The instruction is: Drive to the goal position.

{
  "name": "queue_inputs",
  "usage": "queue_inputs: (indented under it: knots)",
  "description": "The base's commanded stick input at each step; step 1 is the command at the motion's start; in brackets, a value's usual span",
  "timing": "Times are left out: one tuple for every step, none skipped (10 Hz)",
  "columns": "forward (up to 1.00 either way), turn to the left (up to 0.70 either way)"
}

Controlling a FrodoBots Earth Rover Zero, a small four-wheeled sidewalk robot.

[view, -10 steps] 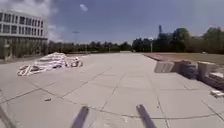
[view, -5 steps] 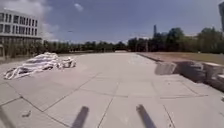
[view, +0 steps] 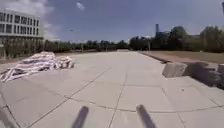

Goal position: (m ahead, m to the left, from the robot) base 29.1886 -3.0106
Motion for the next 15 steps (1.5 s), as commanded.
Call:
queue_inputs:
  knots:
    - [0.70,0.00]
    - [0.70,0.00]
    - [0.70,0.00]
    - [0.70,0.00]
    - [0.70,0.00]
    - [0.70,0.00]
    - [0.70,-0.31]
    - [0.70,-0.35]
    - [0.70,-0.35]
    - [0.70,-0.35]
    - [0.70,-0.35]
    - [0.70,-0.35]
    - [0.70,-0.35]
    - [0.70,-0.35]
    - [0.70,-0.12]
